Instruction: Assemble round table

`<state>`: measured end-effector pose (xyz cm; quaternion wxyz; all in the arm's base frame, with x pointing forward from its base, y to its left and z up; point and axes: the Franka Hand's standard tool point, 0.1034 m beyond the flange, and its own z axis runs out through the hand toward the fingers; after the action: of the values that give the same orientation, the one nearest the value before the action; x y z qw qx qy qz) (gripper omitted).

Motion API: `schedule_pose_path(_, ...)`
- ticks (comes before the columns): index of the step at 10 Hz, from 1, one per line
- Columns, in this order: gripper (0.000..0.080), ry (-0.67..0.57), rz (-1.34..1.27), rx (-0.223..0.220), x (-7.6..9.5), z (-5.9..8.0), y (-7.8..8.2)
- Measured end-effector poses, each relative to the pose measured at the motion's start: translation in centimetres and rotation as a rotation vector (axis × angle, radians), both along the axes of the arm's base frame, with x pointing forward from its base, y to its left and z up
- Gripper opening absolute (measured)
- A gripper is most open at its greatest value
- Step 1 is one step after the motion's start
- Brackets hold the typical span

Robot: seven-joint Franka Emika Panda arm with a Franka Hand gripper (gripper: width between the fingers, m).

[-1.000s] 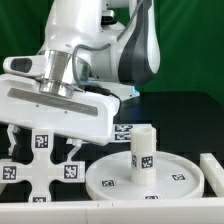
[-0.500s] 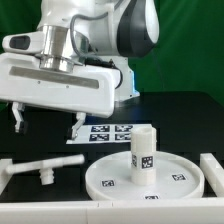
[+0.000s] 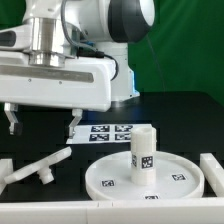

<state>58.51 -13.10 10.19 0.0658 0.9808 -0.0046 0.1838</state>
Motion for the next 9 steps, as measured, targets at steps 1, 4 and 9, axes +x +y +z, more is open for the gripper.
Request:
schedule_pose_path(1, 0.0649, 0.000, 0.000, 0.000, 0.0, 0.0, 0.0)
schedule_pose_path(4, 0.0649, 0.015, 0.025, -0.012, -0.3, -0.2, -0.9)
schedule_pose_path(9, 0.0649, 0.185, -0.030, 0.152, -3.7, -0.5, -0.9)
